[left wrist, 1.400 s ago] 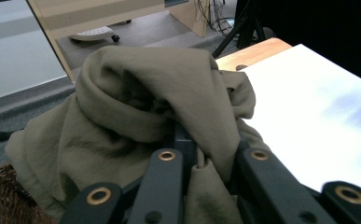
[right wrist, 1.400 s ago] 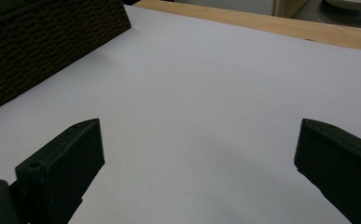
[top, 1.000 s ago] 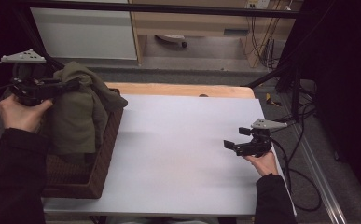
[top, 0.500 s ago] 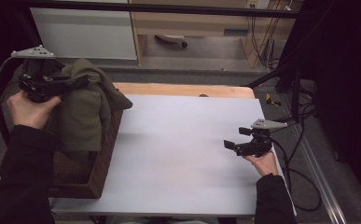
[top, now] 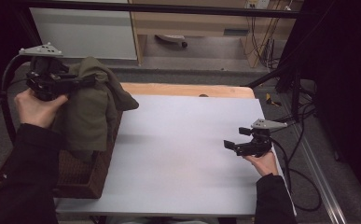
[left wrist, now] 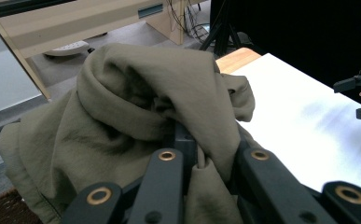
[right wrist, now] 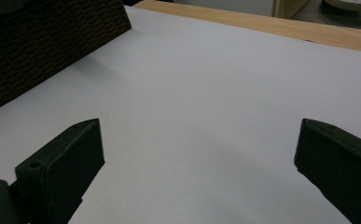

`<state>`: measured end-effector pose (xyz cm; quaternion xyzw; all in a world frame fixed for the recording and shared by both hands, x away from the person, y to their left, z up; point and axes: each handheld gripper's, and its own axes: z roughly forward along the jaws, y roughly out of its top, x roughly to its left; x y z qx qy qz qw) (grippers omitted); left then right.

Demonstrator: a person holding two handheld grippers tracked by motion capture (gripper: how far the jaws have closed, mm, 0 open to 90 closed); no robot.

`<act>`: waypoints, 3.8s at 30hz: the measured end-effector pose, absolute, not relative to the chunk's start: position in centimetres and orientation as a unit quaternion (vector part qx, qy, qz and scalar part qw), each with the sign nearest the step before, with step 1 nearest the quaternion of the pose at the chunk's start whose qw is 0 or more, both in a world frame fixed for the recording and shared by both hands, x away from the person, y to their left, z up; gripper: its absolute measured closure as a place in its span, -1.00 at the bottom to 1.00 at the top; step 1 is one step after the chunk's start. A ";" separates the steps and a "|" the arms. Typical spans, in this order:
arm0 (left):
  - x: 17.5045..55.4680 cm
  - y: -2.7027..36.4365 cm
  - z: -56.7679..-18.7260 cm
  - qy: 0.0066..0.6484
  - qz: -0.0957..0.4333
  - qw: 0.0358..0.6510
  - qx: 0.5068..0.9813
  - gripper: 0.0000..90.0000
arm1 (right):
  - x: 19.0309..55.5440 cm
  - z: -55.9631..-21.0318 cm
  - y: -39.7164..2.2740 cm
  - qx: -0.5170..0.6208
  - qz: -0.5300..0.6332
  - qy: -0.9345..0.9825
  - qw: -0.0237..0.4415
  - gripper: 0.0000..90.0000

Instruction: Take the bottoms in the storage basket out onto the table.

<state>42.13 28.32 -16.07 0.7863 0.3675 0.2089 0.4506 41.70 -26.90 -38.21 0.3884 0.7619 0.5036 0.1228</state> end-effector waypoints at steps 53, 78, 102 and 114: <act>42.7 20.0 -14.9 0.304 0.179 0.474 0.807 0.83 | 41.7 -38.2 -27.0 0.387 0.505 0.762 0.123 -0.95; 44.0 15.9 -18.5 0.289 0.148 0.451 0.831 0.83 | 41.6 -38.1 -27.1 0.387 0.506 0.760 0.123 -0.95; 44.7 12.6 -22.3 0.282 0.132 0.422 0.851 0.82 | 41.5 -38.0 -27.1 0.387 0.507 0.760 0.123 -0.95; 44.6 11.6 -23.9 0.278 0.124 0.414 0.858 0.79 | 41.5 -38.0 -27.1 0.387 0.507 0.760 0.123 -0.95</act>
